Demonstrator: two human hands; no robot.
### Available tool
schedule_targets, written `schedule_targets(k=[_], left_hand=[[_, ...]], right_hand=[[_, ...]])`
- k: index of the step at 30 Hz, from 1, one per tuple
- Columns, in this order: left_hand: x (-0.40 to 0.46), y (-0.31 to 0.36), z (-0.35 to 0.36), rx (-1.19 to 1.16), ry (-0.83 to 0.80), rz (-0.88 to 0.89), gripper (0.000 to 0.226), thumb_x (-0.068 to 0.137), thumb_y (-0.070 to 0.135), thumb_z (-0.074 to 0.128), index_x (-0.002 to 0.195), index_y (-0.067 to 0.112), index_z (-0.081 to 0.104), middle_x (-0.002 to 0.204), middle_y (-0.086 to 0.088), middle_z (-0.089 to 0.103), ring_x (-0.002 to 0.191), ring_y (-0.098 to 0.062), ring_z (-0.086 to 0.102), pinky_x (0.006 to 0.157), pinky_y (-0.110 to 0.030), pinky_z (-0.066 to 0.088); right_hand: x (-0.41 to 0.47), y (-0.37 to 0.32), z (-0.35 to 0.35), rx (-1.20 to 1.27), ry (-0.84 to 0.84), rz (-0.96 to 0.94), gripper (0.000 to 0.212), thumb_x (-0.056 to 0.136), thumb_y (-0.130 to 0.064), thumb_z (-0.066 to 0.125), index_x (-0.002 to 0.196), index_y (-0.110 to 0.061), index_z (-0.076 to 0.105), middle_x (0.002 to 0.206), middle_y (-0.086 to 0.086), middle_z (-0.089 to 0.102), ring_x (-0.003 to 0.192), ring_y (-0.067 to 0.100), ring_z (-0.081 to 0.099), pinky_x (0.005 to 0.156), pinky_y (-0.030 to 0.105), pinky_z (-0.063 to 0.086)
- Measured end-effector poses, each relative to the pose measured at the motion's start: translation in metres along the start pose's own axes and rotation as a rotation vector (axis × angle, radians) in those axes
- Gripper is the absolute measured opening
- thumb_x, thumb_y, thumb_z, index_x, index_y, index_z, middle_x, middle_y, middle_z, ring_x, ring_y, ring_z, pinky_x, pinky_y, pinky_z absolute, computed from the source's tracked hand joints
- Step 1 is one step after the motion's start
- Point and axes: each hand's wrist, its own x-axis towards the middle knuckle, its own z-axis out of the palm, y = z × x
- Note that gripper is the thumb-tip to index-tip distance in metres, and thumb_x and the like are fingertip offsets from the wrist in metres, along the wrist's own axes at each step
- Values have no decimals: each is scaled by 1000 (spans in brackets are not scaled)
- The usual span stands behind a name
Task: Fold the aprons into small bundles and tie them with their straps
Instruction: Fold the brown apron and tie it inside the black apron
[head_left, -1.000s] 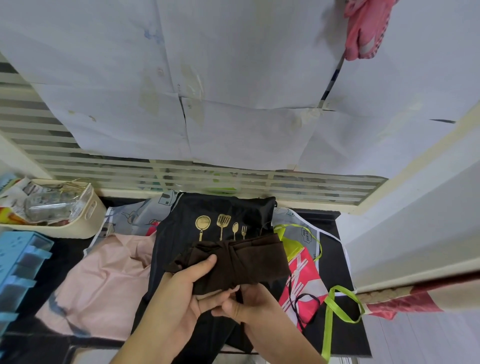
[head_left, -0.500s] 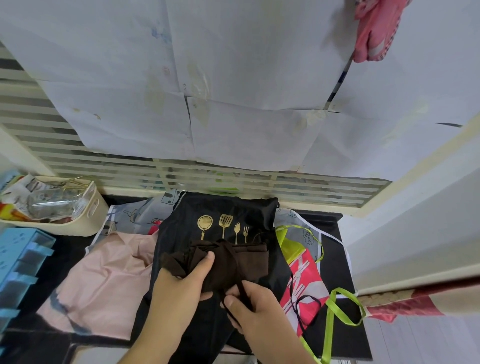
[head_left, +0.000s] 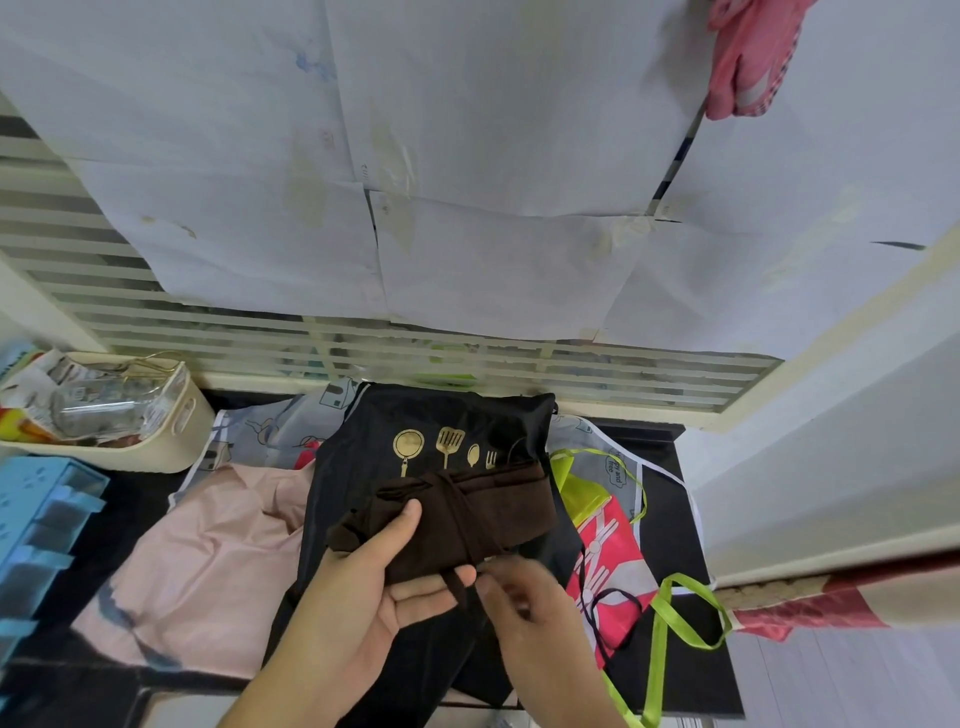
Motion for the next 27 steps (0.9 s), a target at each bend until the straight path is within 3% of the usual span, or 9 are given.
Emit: schedule_targets(k=[3,5,8,10,13,15,20,23,27], left_hand=[[5,-5,1,-5,39,26,34,98,24,66,128,10,65,105,-32,75,81,-45,77,55,-41,65],[8,-8,1,13,91,66,36,97,25,68,130,12,63,104,-29,76,85,-47,77,62,-48,66],[11,-10,4,54,173,136,34,95,26,69,127,15,63,103,-24,78,85,-46,77,65,-50,66],[12,-8,3,84,200,168,37,93,26,71,127,15,63,102,-24,78,83,-48,77,69,-55,66],[13,-3,-5,217,236,194,37,91,25,74,124,13,63,98,-22,79,78,-45,77,72,-58,65],[12,0,-9,338,186,170,28,94,23,72,119,11,64,90,-21,79,75,-44,77,66,-52,65],[3,7,-15,510,-142,13,42,86,21,73,121,1,64,93,-31,76,76,-51,74,62,-51,65],[0,4,-15,395,-224,-20,47,82,19,76,122,-4,65,94,-39,71,70,-51,72,53,-42,63],[-1,3,-16,436,-268,-26,65,63,32,98,116,3,72,96,-36,73,76,-50,74,56,-42,64]], right_hand=[[-6,1,-4,-108,268,-263,21,94,-17,69,92,-36,60,98,-17,59,101,7,59,81,17,46],[-14,-9,-11,56,107,-321,7,95,-30,62,96,-33,68,94,-12,69,98,12,66,82,19,49],[-16,-23,-15,313,-310,-105,14,100,-32,62,111,-24,66,81,1,76,81,17,73,90,35,57],[-13,-21,-17,195,-305,-64,4,102,-25,63,100,-27,66,63,-3,66,59,12,63,73,37,56],[-12,-27,-36,13,-237,-166,12,100,-28,66,88,-27,68,63,-8,58,55,5,53,62,26,44],[-13,-47,-56,-104,-185,-296,13,99,-28,67,86,-26,69,69,-12,60,63,4,56,62,16,40],[23,-91,-86,-431,-101,-518,7,95,-32,73,88,-31,76,88,-15,64,89,4,61,77,19,48],[45,-94,-84,-414,-161,-526,6,91,-30,78,85,-29,77,92,-12,62,89,7,61,82,25,50],[50,-81,-67,-353,-214,-513,9,91,-27,77,83,-29,75,98,-12,65,97,6,63,92,30,51]])
